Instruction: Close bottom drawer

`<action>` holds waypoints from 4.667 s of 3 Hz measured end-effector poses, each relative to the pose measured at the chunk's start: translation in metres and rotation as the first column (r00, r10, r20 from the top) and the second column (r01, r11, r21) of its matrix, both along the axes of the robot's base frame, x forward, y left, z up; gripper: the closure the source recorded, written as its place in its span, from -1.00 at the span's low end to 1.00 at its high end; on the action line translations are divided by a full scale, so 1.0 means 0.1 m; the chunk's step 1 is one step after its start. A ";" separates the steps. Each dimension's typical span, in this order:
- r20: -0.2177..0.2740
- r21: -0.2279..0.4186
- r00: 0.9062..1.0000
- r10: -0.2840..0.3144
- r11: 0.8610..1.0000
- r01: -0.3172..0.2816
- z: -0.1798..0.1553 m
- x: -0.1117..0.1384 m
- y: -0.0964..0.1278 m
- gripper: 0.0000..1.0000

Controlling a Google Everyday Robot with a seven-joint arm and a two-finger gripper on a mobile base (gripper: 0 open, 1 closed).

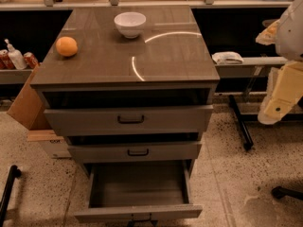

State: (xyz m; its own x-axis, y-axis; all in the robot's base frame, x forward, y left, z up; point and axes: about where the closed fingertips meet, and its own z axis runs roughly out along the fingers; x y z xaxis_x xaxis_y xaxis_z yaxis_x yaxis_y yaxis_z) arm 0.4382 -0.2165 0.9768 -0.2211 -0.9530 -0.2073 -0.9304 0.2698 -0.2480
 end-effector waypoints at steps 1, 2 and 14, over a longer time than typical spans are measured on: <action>0.000 0.000 1.000 0.000 1.000 0.000 0.00 0.00 0.00 -1.00; -0.036 0.057 0.999 0.027 0.998 -0.024 -0.21 -0.04 0.04 -1.00; -0.122 0.524 0.912 0.391 0.806 -0.276 -4.48 -0.96 0.90 -1.00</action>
Offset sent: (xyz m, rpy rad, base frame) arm -0.0120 0.0093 -0.0626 0.1632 0.1287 0.0749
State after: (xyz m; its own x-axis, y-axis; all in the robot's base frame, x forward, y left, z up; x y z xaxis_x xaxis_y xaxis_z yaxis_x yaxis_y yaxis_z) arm 0.3424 -0.1265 0.5292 -0.0020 -0.7622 -0.6474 -0.9983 -0.0363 0.0458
